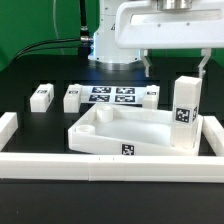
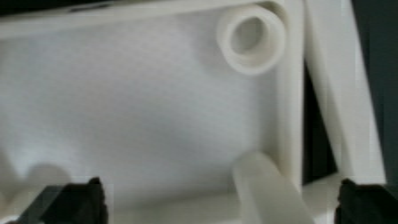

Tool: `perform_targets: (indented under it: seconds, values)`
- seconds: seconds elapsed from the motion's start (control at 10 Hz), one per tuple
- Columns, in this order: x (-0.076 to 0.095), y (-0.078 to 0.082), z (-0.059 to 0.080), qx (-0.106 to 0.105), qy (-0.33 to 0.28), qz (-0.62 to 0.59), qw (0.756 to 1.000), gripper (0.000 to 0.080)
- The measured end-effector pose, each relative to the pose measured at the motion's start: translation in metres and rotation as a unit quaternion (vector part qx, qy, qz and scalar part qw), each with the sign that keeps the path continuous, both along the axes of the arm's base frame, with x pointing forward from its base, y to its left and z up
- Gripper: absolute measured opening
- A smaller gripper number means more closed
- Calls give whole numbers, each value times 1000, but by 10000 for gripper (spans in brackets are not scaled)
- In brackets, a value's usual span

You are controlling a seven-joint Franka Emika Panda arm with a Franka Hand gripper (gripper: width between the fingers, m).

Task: Assemble desk

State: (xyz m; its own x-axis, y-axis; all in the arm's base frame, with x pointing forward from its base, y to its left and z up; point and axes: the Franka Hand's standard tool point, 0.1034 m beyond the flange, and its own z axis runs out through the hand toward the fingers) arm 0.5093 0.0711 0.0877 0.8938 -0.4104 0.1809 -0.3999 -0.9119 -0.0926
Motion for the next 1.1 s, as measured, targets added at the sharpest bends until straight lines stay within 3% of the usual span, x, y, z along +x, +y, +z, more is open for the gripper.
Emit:
perform_targets:
  seconds: [0.3,0.5,0.8,1.1]
  values:
    - [-30,-15,-19,-15,-9,18,1000,649]
    - [-27,-18,-19,-15,-2,22,1000,649]
    - [-32,-27,-22,-1,90,42,995,649]
    - [-47,-38,-30,22,182,46,982,649]
